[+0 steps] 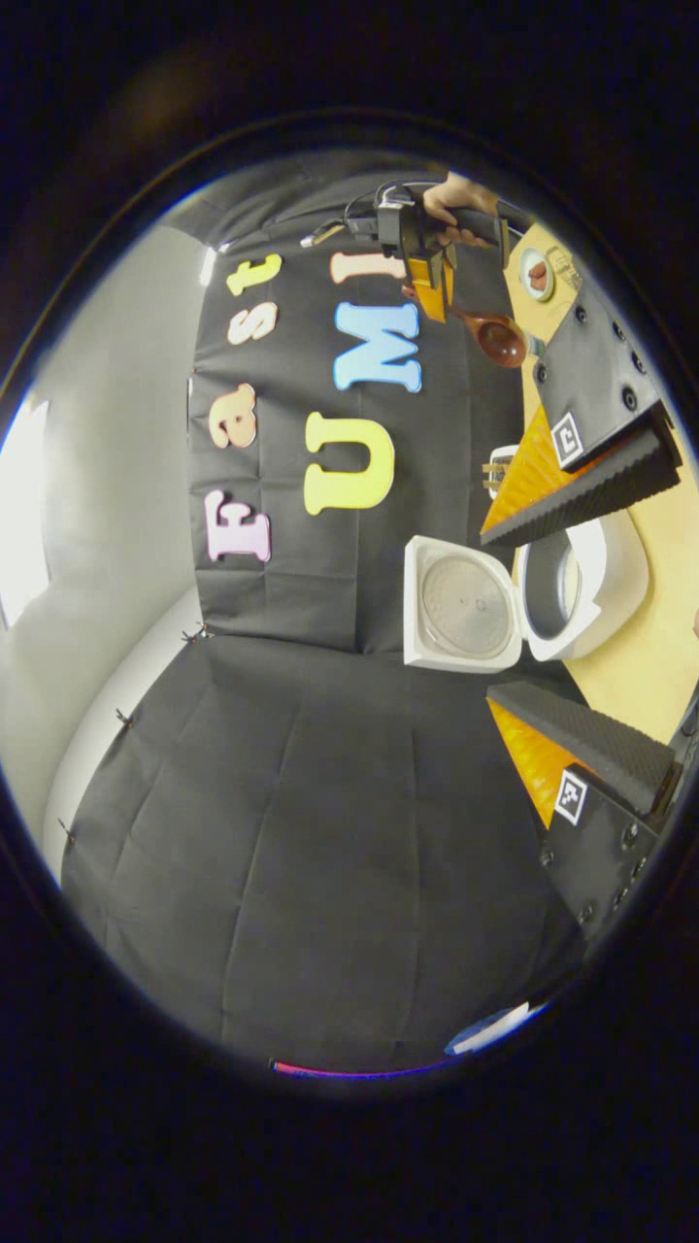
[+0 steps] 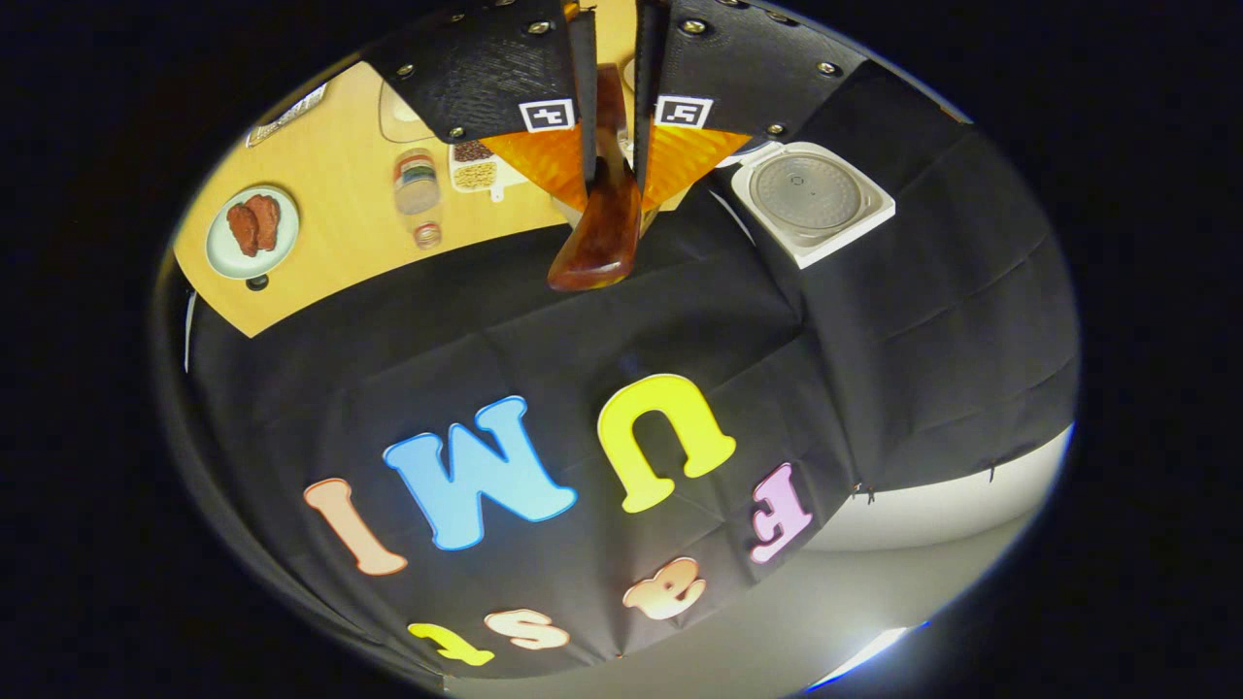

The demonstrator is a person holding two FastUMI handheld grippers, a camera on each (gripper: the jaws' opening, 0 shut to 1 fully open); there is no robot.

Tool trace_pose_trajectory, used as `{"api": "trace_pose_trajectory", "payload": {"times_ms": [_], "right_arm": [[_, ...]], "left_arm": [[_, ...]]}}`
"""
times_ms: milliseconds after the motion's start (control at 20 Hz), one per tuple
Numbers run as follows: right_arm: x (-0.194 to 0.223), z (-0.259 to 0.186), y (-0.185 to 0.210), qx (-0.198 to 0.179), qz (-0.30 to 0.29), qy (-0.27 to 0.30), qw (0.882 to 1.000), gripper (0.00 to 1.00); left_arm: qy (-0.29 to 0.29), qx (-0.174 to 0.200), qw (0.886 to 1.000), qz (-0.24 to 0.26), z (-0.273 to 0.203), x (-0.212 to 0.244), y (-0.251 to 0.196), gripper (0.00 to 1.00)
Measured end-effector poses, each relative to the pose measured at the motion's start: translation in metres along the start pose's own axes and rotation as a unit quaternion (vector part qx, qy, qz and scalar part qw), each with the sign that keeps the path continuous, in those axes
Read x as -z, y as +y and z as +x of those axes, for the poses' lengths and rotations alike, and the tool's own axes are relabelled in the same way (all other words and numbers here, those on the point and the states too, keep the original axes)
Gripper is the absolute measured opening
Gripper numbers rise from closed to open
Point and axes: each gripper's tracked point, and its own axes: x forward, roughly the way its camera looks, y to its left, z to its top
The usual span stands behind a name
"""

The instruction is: Close the left gripper, press the button to open the rice cooker; take a wooden spoon from the chopstick holder with the right hand, scoop a spoonful of rice and pour it into the rice cooker, then put the wooden spoon back into the chopstick holder.

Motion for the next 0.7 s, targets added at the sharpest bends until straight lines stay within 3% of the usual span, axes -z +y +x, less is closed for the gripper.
{"api": "trace_pose_trajectory", "payload": {"times_ms": [50,100,400,700], "right_arm": [[-0.005,-0.006,-0.016,0.013,0.003,-0.004,1.000,0.16],[-0.009,-0.012,-0.031,0.025,0.007,-0.009,1.000,0.16],[-0.017,-0.056,-0.110,0.087,0.021,-0.028,0.996,0.16],[-0.004,-0.095,-0.181,0.135,0.046,-0.033,0.989,0.16]], "left_arm": [[0.001,0.006,1.000,0.001,0.001,0.000,-0.008,0.99],[0.001,0.013,1.000,0.001,0.002,0.002,-0.016,0.95],[0.001,0.051,0.999,-0.001,0.009,-0.001,-0.065,0.97],[0.000,0.083,0.997,0.011,0.010,-0.004,-0.103,0.97]]}}
